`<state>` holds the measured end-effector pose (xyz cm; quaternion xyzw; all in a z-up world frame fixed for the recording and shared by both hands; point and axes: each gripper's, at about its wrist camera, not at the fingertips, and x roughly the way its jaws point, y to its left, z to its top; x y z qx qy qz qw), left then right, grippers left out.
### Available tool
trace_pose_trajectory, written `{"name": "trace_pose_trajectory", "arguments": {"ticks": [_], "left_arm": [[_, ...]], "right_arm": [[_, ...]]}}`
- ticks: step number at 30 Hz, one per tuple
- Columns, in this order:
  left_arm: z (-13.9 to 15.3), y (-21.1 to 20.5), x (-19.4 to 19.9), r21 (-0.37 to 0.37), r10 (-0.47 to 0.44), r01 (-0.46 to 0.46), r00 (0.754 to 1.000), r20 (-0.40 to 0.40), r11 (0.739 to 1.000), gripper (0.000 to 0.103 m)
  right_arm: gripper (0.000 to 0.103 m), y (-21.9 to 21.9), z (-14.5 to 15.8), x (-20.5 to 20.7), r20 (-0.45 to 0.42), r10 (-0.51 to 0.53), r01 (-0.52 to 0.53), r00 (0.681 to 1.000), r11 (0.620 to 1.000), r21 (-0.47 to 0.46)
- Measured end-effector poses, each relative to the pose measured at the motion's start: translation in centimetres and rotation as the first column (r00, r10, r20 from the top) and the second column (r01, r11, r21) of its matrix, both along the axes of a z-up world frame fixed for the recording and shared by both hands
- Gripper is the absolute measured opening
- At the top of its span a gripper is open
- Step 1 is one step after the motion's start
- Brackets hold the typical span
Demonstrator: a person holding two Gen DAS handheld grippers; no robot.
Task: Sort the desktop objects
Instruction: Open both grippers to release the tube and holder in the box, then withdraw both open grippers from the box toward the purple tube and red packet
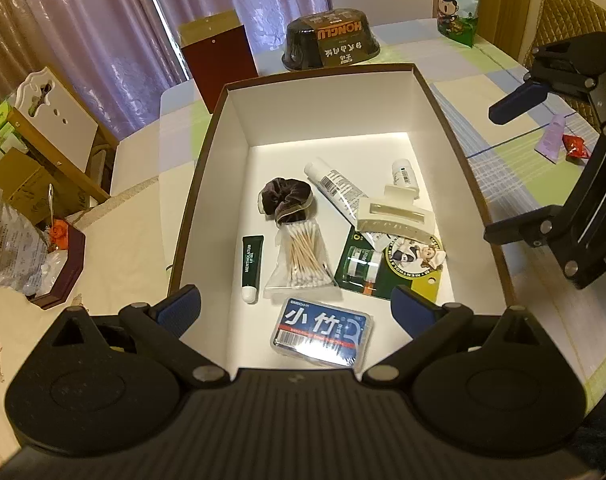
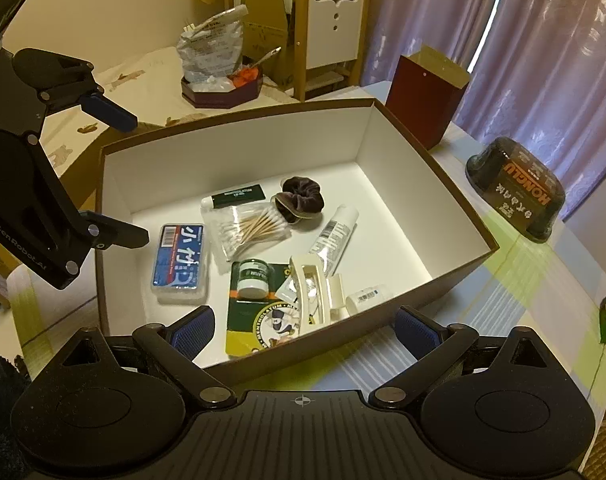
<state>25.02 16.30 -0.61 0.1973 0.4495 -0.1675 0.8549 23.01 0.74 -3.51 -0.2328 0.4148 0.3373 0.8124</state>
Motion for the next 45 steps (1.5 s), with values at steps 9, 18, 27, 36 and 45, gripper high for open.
{"name": "trace_pose_trajectory", "arguments": {"ticks": [9, 18, 27, 36, 45], "left_arm": [[1.0, -0.9, -2.3, -0.004, 0.005, -0.005, 1.000, 0.023, 1.000, 0.100], [1.5, -2.0, -4.2, -0.006, 0.017, -0.017, 0.999, 0.032, 1.000, 0.100], [2.5, -3.6, -5.9, -0.011, 0.022, -0.021, 0.999, 0.044, 1.000, 0.100], [3.5, -6.4, -7.0, -0.034, -0.007, 0.009, 0.998, 0.055, 0.999, 0.100], [3.3, -10.9, -7.9, -0.076, -0.092, 0.096, 0.995, 0.049, 0.993, 0.101]], "right_arm": [[0.099, -1.3, 1.0, -1.9, 0.024, 0.004, -0.005, 1.000, 1.000, 0.028], [0.099, -3.2, 1.5, -3.3, 0.036, 0.006, -0.008, 0.999, 0.999, 0.054], [0.099, -5.7, 1.8, -4.1, 0.031, -0.007, 0.004, 0.999, 0.996, 0.091], [0.099, -9.4, 2.2, -5.2, 0.021, -0.059, 0.056, 0.998, 0.991, 0.118], [0.099, -15.4, 2.3, -7.2, 0.005, -0.230, 0.226, 0.973, 0.959, 0.169]]}}
